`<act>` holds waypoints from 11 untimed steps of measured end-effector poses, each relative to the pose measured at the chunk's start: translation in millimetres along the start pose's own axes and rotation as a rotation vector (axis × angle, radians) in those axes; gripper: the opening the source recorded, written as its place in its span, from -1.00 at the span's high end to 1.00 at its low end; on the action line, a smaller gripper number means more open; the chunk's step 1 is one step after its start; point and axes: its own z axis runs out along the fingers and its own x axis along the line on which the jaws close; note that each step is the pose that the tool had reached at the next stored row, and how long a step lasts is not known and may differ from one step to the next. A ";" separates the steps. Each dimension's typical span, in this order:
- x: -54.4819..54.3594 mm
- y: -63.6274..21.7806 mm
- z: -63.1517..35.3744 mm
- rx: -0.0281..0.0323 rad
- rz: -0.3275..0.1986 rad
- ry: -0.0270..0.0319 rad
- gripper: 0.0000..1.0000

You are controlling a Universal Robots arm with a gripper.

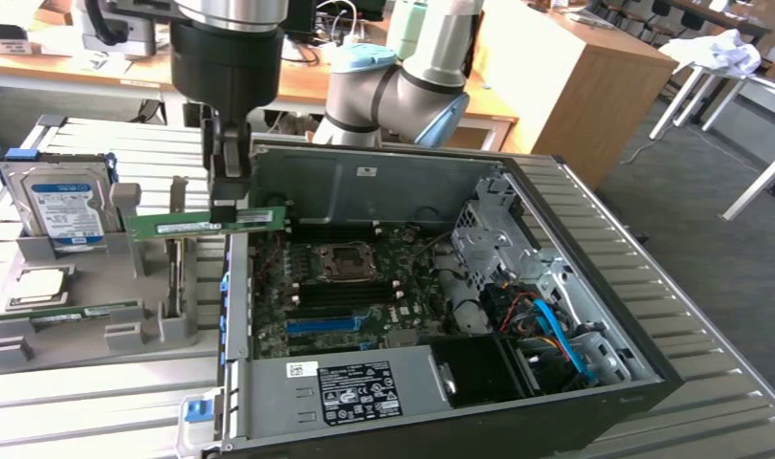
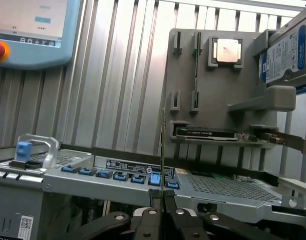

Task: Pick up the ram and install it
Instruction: 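Pick up the ram and move it above insertion slot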

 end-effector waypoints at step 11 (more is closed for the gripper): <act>0.8 -6.0 -0.3 0.0000 0.000 0.0000 0.75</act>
